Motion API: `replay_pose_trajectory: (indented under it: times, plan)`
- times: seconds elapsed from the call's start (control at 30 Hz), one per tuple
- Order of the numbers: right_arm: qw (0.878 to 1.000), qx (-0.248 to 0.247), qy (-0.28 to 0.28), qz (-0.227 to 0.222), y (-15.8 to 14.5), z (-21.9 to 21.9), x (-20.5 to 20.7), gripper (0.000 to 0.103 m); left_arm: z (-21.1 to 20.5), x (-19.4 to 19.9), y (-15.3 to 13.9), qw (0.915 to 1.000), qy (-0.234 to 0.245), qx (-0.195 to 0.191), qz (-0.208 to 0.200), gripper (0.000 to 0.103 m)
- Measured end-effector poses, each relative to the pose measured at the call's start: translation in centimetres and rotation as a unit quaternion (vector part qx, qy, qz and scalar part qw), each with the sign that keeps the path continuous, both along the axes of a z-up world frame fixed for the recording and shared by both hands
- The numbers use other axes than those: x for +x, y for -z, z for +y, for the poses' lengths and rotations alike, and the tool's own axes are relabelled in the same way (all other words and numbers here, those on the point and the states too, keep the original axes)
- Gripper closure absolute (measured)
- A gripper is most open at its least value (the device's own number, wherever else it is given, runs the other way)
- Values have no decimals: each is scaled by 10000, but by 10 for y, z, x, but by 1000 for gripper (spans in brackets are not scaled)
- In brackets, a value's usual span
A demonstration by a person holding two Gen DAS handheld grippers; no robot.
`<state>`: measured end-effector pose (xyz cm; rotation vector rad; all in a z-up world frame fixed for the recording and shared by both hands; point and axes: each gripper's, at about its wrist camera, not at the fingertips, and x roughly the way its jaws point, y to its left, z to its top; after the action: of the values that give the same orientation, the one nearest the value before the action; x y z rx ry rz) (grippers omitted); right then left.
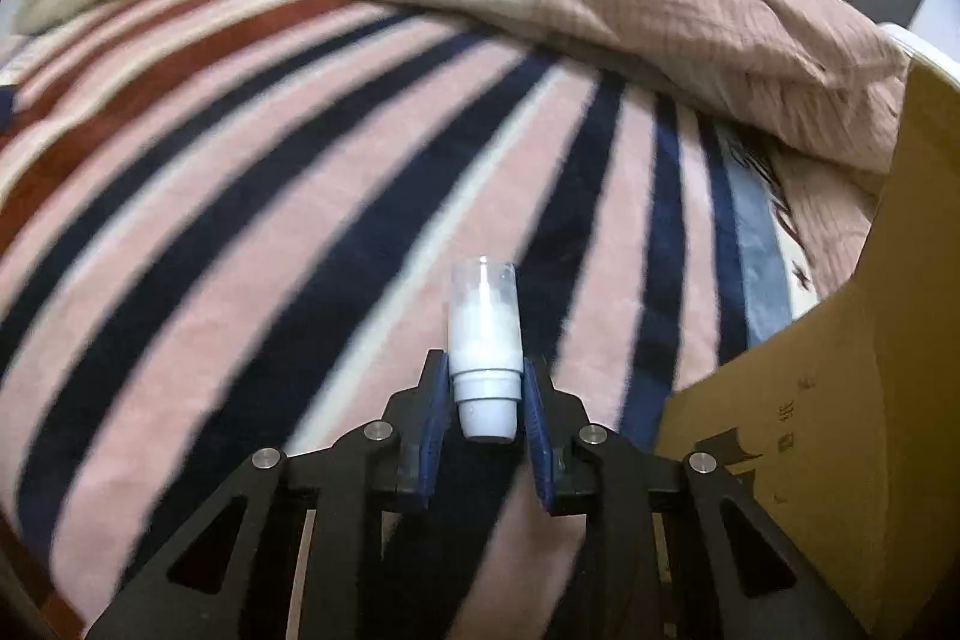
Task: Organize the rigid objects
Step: 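Grasp the white tube with the right gripper, then lower the white tube into the cardboard box and open the right gripper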
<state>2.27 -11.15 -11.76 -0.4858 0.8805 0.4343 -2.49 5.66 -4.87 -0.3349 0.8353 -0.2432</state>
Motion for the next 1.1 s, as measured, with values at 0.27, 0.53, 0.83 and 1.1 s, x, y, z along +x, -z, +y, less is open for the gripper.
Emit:
replay_pose_trajectory:
  times: [0.27, 0.53, 0.83, 1.1]
  plan:
    - [9869, 1257, -1006, 26, -74, 5, -55, 83, -19, -1, -28, 9984, 403, -317, -237, 28]
    - [9721, 1899, -1284, -500, -140, -24, -74, 83, -65, 13, -78, 9916, 987, -562, -622, 68]
    - [9716, 2168, -693, -646, -158, -101, -49, 83, -153, 53, -99, 9846, 1629, -182, -605, 71]
    - [9752, 2188, -32, -324, -148, -161, -23, 83, -215, 86, -86, 9782, 2056, -55, -292, 71]
